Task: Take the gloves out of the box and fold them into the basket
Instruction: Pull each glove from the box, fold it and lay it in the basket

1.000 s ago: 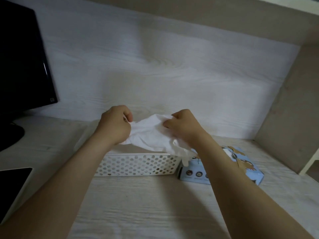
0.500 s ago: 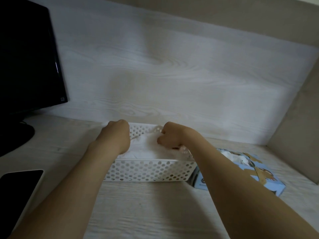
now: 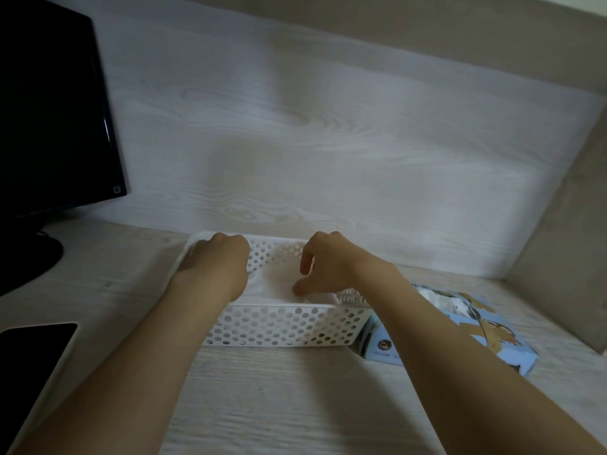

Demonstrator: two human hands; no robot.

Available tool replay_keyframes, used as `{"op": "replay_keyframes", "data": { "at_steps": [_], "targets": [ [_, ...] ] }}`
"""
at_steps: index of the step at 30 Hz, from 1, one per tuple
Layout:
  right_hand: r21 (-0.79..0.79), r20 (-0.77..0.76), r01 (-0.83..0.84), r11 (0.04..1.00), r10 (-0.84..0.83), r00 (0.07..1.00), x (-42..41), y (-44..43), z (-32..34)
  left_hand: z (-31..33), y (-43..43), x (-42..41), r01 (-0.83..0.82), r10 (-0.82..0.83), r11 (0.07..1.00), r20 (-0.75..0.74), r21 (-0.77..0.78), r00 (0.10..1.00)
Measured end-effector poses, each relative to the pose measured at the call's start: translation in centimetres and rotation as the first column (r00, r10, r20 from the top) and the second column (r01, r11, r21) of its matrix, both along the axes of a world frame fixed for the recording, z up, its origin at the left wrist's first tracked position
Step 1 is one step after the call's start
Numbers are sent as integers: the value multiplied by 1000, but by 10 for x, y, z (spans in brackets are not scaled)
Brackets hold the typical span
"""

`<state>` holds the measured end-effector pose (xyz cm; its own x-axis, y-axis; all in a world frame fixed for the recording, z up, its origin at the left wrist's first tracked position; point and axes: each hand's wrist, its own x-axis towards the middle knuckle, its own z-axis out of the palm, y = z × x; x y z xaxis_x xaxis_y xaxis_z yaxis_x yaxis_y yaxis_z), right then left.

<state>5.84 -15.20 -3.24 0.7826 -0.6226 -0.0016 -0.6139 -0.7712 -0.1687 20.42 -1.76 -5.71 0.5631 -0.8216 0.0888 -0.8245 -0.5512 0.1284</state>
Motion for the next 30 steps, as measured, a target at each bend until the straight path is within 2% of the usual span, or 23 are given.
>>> {"op": "replay_keyframes", "data": {
  "at_steps": [2, 4, 6, 8, 13, 16, 18, 21, 24, 27, 30],
  "targets": [
    [22, -29, -22, 1000, 22, 999, -4, 3, 0, 0, 0, -1, 34, -33, 998, 18, -59, 999],
    [39, -55, -42, 998, 44, 998, -6, 3, 1, 1, -1, 0, 62, -68, 995, -81, -75, 994],
    [51, -87, -55, 997, 59, 994, -8, 3, 2, 2, -2, -1, 104, -105, 994, -191, -16, 976],
    [66, -129, -48, 997, 56, 990, -8, 2, 3, 1, -2, -1, 143, -123, 987, -238, 71, 963],
    [55, -209, 11, 998, 0, 978, -4, -4, -3, 0, -5, -2, 161, -115, 972, -247, 173, 962],
    [-29, -224, -30, 999, 23, 974, -4, -2, -11, -1, -6, -2, 168, -119, 967, -245, 190, 962],
    [-87, -209, -65, 994, 46, 977, -4, -1, -18, -3, -7, 0, 172, -122, 968, -255, 184, 959],
    [-78, -184, -78, 994, 63, 981, -6, 0, -20, -4, -8, 3, 166, -119, 971, -261, 169, 958],
    [-84, -63, -84, 993, 79, 995, -9, 4, -10, -4, -7, 5, 150, -119, 981, -226, 125, 967],
    [56, 41, -90, 994, 88, 995, -13, 18, 6, -1, -4, 3, 128, -127, 992, -178, -2, 976],
    [143, -65, -117, 983, 128, 990, -16, 25, 11, 3, -3, -2, 117, -121, 993, -242, -33, 963]
  ]
}}
